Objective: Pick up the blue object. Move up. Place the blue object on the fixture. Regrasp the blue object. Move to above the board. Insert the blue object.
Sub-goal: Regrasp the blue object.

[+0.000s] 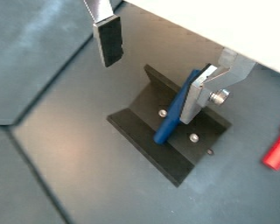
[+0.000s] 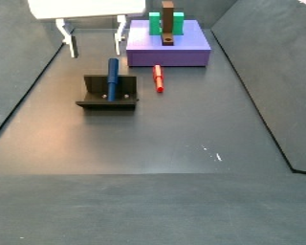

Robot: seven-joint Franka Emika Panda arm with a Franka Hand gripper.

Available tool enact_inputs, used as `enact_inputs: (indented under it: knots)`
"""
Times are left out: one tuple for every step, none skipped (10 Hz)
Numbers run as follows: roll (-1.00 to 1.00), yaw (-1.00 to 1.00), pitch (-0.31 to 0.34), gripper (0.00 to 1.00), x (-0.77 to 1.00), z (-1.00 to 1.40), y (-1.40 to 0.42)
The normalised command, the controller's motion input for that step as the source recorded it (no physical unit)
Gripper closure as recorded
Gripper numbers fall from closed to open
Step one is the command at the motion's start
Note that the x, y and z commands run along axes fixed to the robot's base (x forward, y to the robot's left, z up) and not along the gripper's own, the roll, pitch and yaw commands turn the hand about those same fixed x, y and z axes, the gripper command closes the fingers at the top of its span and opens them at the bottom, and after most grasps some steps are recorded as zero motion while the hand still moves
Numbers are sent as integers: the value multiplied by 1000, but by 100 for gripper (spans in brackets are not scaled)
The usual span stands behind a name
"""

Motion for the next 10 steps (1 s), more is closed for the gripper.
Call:
enact_inputs:
  knots:
    - [1000,280,-634,0,0,17,-366]
    - [1000,297,-409,0,-206,0,-317]
    - [1000,240,-77,0,-223,-86,-237]
    - [294,0,51,0,0,-63,0]
    - [300,0,0,0,-11,-243,-89]
    - [37,0,0,0,0,-351,0]
    - [-23,0,-163,0,-54,-440,0]
    - [-51,0,-249,0,-86,-431,-20]
    - [-17,0,-157,0,0,-334,-57]
    - [0,0,-106,0,-60,-246,-91]
